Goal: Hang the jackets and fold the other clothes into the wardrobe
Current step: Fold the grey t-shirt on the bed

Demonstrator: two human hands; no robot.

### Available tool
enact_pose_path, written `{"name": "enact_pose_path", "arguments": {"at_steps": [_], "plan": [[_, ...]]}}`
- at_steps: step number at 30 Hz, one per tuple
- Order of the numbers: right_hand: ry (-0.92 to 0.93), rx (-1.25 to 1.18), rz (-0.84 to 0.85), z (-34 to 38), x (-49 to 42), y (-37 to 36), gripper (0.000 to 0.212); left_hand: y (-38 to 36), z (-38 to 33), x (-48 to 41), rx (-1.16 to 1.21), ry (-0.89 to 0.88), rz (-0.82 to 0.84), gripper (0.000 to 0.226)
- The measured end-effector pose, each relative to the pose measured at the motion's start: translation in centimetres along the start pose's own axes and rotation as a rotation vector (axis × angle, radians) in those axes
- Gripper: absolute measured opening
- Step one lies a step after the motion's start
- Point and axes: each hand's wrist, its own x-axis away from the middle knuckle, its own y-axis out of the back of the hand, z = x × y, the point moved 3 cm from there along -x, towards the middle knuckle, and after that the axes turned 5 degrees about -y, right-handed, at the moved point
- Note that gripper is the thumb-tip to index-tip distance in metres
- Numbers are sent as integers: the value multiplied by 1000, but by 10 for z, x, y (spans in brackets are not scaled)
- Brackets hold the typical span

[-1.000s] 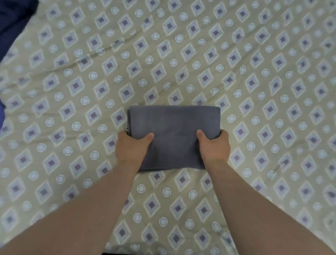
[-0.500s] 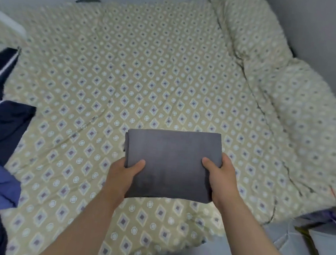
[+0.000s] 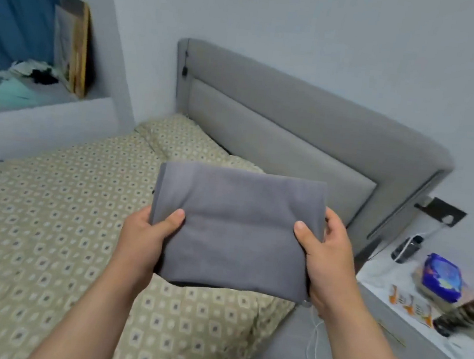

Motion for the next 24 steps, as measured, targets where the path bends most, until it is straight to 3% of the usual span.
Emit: {"name": "enact_pose_path", "arguments": {"at_steps": [4,8,11,20,24], "plan": [[158,7,-166,69,35,102,38,-106,-36,32,76,-95,159,8],[254,-10,-344,117,76,194,37,-206,-65,64,137,-170,334,19],[321,-16,-460,143,103,246,37,-266,-82,84,190,-198,480,10],[398,-51,-740,182,158,343,37,-413,-113,122,239,-255,757,15],[421,1,-901,192,169,378,38,-475,-100,135,279,-194,872,14]]}}
